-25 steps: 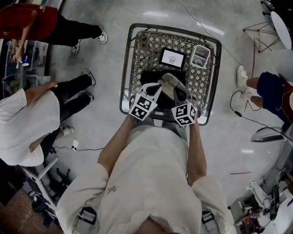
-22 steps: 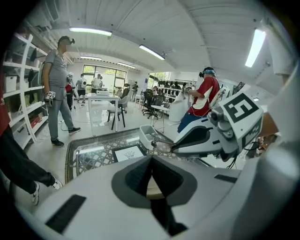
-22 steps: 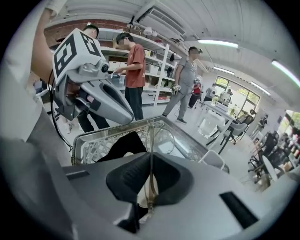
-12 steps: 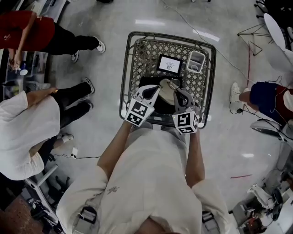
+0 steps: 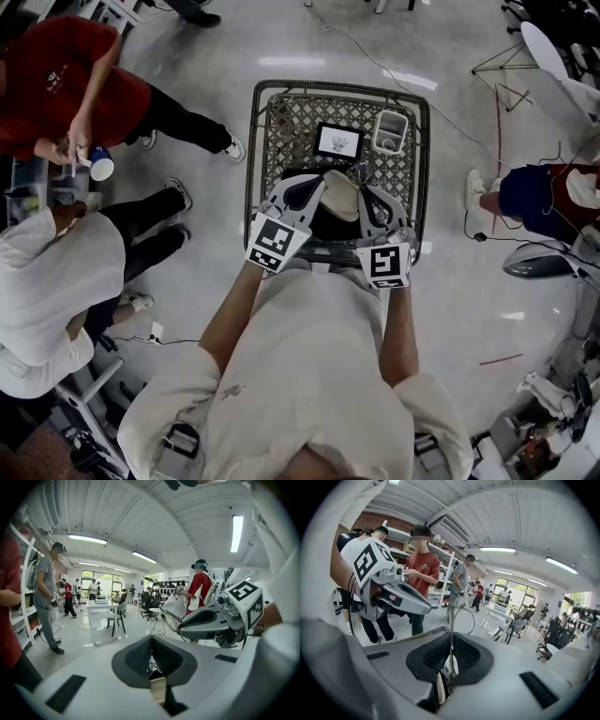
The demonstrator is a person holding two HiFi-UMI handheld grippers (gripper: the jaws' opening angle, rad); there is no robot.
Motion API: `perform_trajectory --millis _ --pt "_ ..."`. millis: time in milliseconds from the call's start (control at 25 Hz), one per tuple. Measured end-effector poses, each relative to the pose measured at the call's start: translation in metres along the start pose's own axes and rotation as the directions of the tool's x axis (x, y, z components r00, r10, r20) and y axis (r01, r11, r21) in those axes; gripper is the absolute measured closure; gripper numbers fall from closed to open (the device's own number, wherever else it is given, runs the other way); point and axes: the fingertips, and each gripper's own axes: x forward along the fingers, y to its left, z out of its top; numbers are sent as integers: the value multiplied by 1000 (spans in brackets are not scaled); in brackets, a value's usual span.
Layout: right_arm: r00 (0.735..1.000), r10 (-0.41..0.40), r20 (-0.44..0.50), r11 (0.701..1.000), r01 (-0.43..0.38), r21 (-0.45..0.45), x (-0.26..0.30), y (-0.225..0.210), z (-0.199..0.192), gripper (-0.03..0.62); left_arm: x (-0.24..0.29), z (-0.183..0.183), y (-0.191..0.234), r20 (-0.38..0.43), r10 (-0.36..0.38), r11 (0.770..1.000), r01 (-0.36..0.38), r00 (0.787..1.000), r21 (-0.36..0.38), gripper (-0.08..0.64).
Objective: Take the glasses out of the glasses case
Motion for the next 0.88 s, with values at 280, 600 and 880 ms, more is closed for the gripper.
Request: perform_trajectory --millis 280,600,880 --pt "996 -41 74 999 42 -12 -24 -16 44 574 -9 40 -10 76 -24 999 21 997 34 546" --pt "980 -80 183 995 68 72 -52 -31 75 574 -19 67 -18 125 -29 998 21 992 65 546" --pt "970 -70 231 996 54 75 -58 -39 89 575 -21 80 -22 145 -12 997 1 989 74 546"
